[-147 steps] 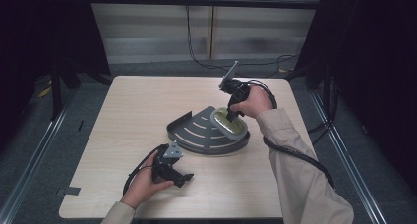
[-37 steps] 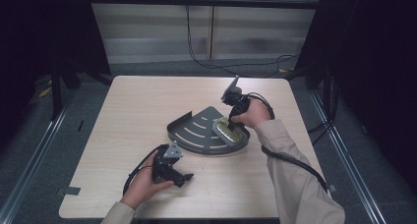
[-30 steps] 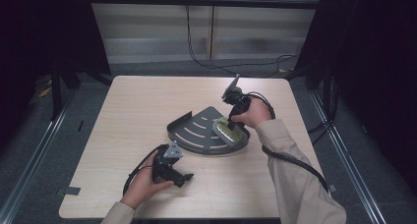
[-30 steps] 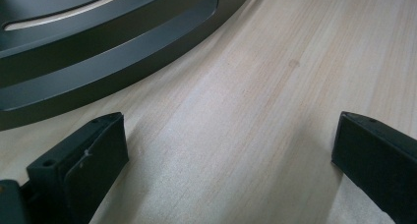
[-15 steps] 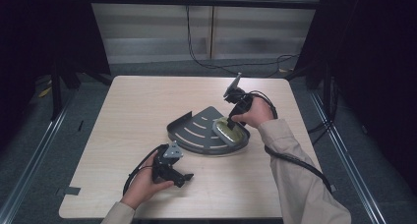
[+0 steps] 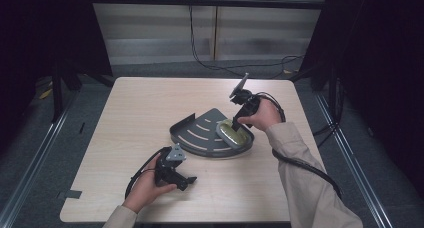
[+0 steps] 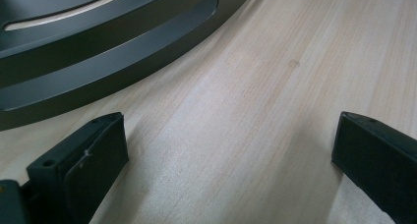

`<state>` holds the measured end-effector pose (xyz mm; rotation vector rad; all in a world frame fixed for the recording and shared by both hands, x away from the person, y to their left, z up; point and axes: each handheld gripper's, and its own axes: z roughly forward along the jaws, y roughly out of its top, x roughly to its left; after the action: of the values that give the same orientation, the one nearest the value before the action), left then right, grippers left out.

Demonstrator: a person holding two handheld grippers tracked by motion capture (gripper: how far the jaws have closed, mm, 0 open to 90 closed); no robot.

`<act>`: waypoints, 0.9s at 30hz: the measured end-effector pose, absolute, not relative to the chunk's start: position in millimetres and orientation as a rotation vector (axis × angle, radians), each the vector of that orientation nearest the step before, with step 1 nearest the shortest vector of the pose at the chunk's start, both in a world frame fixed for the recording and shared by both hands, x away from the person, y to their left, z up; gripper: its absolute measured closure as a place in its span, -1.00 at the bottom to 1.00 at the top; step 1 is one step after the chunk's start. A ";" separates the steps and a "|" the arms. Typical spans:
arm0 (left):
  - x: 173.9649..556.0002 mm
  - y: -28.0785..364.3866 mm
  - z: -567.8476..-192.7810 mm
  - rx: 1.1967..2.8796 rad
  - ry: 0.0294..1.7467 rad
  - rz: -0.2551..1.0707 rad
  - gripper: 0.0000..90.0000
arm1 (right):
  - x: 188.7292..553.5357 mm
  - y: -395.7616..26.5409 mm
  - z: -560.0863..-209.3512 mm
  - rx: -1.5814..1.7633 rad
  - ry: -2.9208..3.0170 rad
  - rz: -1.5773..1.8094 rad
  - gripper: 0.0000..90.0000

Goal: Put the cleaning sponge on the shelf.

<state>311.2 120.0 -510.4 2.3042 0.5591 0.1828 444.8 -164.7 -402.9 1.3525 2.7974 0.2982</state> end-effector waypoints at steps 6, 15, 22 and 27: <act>311.3 120.0 -510.4 2.305 0.558 0.183 -1.00 | 440.4 -167.0 -401.9 1.340 2.800 0.298 -0.49; 311.0 119.7 -510.6 2.300 0.564 0.183 -1.00 | 434.5 -175.4 -397.0 1.336 2.794 0.312 -0.50; 311.2 119.9 -510.5 2.304 0.559 0.184 -1.00 | 428.8 -182.2 -395.3 1.333 2.795 0.321 -0.50; 311.3 120.0 -510.5 2.304 0.557 0.181 -1.00 | 424.9 -186.5 -392.2 1.321 2.799 0.323 -0.49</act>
<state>311.3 120.0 -510.5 2.3037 0.5571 0.1808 424.9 -186.5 -392.2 1.3206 2.7987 0.3228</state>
